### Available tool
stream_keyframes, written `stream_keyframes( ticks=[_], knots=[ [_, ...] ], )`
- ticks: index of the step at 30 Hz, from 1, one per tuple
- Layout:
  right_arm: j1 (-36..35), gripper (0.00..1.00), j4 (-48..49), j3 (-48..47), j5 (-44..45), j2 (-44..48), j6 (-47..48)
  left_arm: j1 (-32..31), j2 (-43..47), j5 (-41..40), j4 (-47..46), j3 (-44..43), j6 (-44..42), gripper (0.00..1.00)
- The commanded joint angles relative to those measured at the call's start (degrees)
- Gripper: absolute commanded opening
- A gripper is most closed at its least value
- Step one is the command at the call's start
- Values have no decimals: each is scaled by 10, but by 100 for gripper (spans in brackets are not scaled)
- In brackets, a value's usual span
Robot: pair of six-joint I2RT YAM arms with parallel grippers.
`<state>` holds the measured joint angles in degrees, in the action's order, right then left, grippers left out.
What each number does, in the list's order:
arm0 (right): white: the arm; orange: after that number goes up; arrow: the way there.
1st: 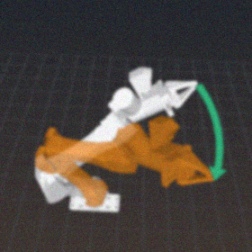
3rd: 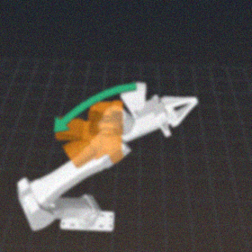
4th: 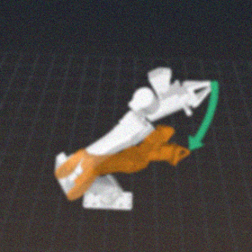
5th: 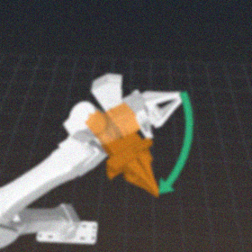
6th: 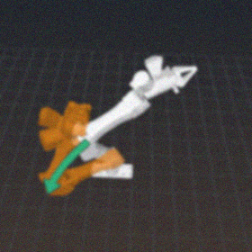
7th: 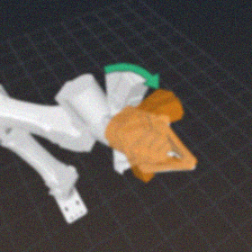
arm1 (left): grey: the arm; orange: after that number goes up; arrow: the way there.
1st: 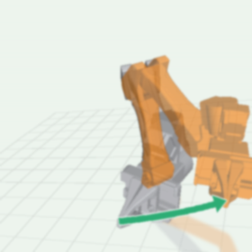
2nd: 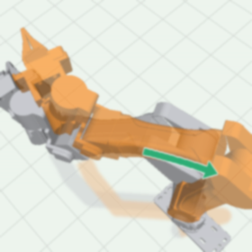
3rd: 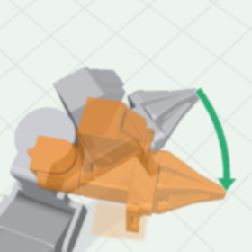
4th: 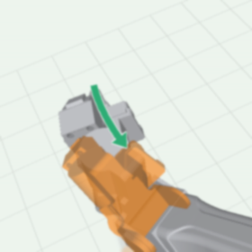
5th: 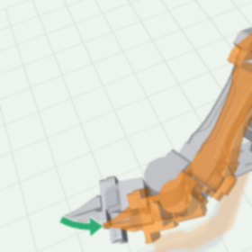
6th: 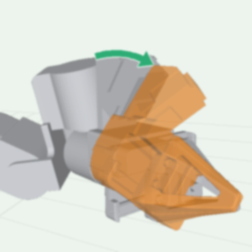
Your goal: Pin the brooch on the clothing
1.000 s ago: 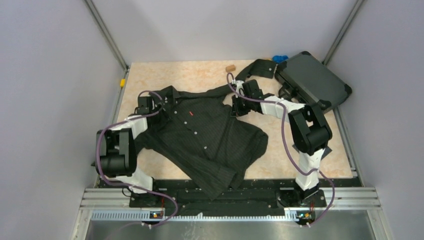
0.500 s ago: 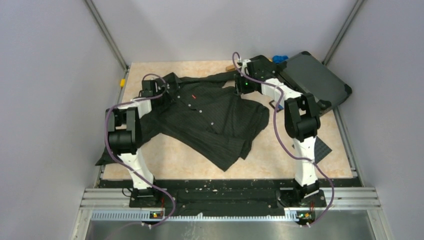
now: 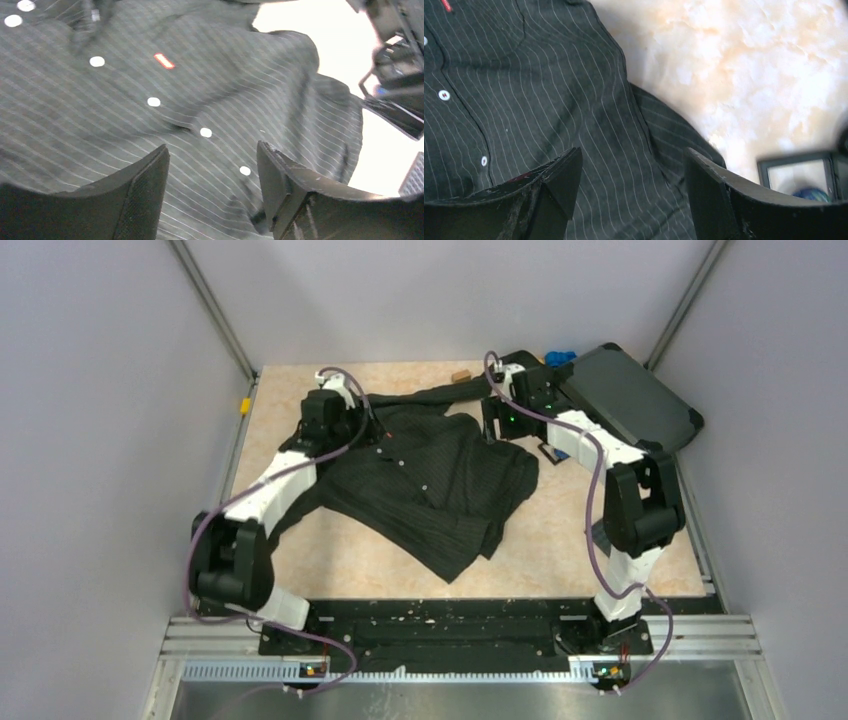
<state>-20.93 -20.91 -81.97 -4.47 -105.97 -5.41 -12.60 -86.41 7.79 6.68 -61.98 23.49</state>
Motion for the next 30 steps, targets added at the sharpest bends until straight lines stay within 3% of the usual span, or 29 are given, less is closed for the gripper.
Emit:
stream_keyframes(
  ticks=[1,7,13,24,30],
  knots=[
    [-2,72,-2,48,30,50,-10,-82,97,7,-47,100,-29,66],
    [-2,71,19,119,23,101,-31,-277,165,-35,-138,241,-7,66],
    [-2,73,16,134,28,117,-33,-419,125,-127,-146,258,-14,65],
    [-2,73,18,155,33,136,-37,-518,2,-200,-120,199,13,62],
    [-2,73,21,155,33,131,-36,-535,-12,-258,-95,190,63,51]
  ],
)
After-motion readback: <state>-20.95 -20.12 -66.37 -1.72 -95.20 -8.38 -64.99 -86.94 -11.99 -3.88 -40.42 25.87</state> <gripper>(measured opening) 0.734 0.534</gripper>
